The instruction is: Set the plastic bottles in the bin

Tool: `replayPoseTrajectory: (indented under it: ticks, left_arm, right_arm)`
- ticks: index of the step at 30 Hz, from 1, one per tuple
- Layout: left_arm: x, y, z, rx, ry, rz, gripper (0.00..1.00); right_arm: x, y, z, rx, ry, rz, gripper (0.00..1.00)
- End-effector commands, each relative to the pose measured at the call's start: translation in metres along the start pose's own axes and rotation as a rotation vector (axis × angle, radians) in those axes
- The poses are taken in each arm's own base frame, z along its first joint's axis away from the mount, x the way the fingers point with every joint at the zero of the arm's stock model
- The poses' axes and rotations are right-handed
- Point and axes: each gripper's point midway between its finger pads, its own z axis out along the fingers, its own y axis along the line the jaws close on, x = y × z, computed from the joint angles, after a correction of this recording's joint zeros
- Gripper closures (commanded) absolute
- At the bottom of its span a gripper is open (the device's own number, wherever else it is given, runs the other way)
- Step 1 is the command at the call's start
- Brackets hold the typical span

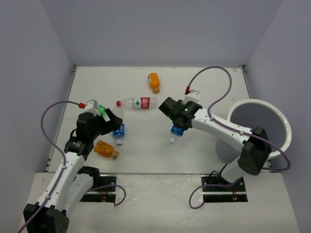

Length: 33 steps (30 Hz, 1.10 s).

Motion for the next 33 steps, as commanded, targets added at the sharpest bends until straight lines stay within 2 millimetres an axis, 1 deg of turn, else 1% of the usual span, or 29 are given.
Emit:
replayPoseTrajectory:
  ticks: [1, 2, 3, 7, 11, 13, 15, 17, 20, 24, 25, 27, 33]
  left_arm:
    - [-0.001, -0.006, 0.0, 0.037, -0.008, 0.025, 0.0]
    - [-0.001, -0.006, 0.0, 0.038, -0.007, 0.024, 0.0]
    - [-0.001, -0.007, 0.0, 0.04, -0.008, 0.025, 0.0]
    - [-0.001, -0.006, 0.0, 0.039, -0.007, 0.025, 0.0]
    - [0.0, -0.006, 0.001, 0.037, -0.005, 0.025, 0.0]
    - [0.001, -0.005, 0.001, 0.033, -0.002, 0.024, 0.0]
    - [0.001, -0.005, 0.002, 0.031, 0.001, 0.024, 0.0]
    - [0.002, -0.004, 0.003, 0.029, 0.004, 0.023, 0.0]
    - [0.002, -0.004, 0.003, 0.027, 0.005, 0.023, 0.0]
    - [0.002, -0.004, 0.003, 0.027, 0.007, 0.022, 0.0]
    - [0.003, -0.004, 0.003, 0.029, 0.008, 0.022, 0.0]
    - [0.004, -0.004, 0.004, 0.032, 0.014, 0.022, 0.0]
    - [0.004, -0.005, 0.004, 0.035, 0.016, 0.022, 0.0]
  right_arm:
    - [-0.062, -0.123, -0.041, 0.381, -0.129, 0.03, 0.93]
    - [-0.067, -0.127, -0.045, 0.372, -0.122, 0.04, 0.91]
    - [-0.083, -0.135, -0.055, 0.347, -0.129, 0.099, 0.91]
    - [-0.112, -0.153, -0.079, 0.292, -0.171, 0.171, 0.97]
    - [-0.135, -0.171, -0.095, 0.28, -0.222, 0.228, 0.96]
    - [-0.143, -0.177, -0.1, 0.279, -0.242, 0.244, 0.95]
    - [-0.158, -0.185, -0.108, 0.285, -0.276, 0.258, 0.95]
    - [-0.166, -0.193, -0.114, 0.293, -0.287, 0.261, 0.95]
    - [-0.17, -0.217, -0.123, 0.32, -0.309, 0.301, 0.95]
    - [-0.163, -0.248, -0.126, 0.369, -0.308, 0.353, 0.94]
    - [-0.161, -0.249, -0.126, 0.371, -0.302, 0.347, 0.94]
    - [-0.157, -0.262, -0.125, 0.412, -0.295, 0.357, 0.92]
    - [-0.151, -0.289, -0.132, 0.474, -0.304, 0.382, 0.9]
